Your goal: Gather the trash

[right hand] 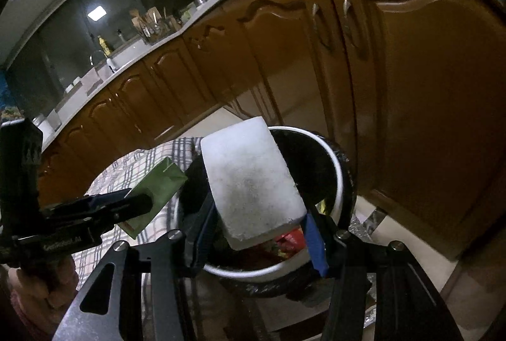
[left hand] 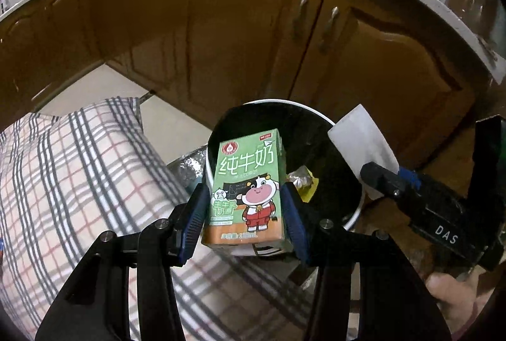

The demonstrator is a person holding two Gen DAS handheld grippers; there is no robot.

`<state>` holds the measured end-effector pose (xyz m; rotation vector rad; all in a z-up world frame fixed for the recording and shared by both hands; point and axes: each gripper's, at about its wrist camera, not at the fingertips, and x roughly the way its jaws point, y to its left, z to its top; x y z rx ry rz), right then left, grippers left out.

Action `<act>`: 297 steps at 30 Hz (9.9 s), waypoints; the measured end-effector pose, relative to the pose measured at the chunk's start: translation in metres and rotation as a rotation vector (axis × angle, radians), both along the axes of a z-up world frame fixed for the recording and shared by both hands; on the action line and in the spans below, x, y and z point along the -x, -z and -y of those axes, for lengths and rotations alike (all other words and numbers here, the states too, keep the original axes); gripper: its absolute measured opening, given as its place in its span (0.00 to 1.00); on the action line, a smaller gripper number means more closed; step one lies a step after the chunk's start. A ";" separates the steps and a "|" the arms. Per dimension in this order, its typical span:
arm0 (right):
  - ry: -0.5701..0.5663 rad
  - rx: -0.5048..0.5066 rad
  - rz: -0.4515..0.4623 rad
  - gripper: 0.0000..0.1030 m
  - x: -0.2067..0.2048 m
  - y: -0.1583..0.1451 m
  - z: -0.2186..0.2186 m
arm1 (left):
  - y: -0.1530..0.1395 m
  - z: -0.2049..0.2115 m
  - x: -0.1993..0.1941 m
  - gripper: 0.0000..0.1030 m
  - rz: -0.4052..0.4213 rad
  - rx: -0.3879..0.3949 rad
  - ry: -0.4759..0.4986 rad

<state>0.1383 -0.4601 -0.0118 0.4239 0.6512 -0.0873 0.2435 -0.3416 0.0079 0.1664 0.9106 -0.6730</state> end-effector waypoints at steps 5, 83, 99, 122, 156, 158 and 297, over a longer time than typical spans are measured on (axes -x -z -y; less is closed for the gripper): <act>0.000 -0.005 -0.036 0.51 -0.011 0.007 0.006 | 0.006 0.014 -0.010 0.46 -0.007 -0.021 -0.001; -0.591 -0.076 0.077 0.78 -0.043 -0.011 -0.300 | 0.018 -0.415 0.085 0.60 0.057 0.129 -0.703; -0.709 -0.060 -0.011 0.70 -0.124 0.010 -0.401 | 0.042 -0.482 0.042 0.69 0.027 0.063 -0.852; -0.699 -0.032 -0.016 0.03 -0.133 0.013 -0.394 | 0.039 -0.444 0.022 0.25 0.058 0.079 -0.684; -0.258 -0.073 0.086 0.03 0.009 -0.013 -0.145 | 0.000 -0.200 0.046 0.25 0.068 0.160 -0.202; -0.235 -0.074 0.089 0.03 0.012 -0.013 -0.136 | -0.001 -0.192 0.047 0.25 0.069 0.162 -0.189; -0.016 0.327 0.464 1.00 0.143 -0.006 -0.217 | 0.018 -0.259 0.206 1.00 0.541 0.070 -0.515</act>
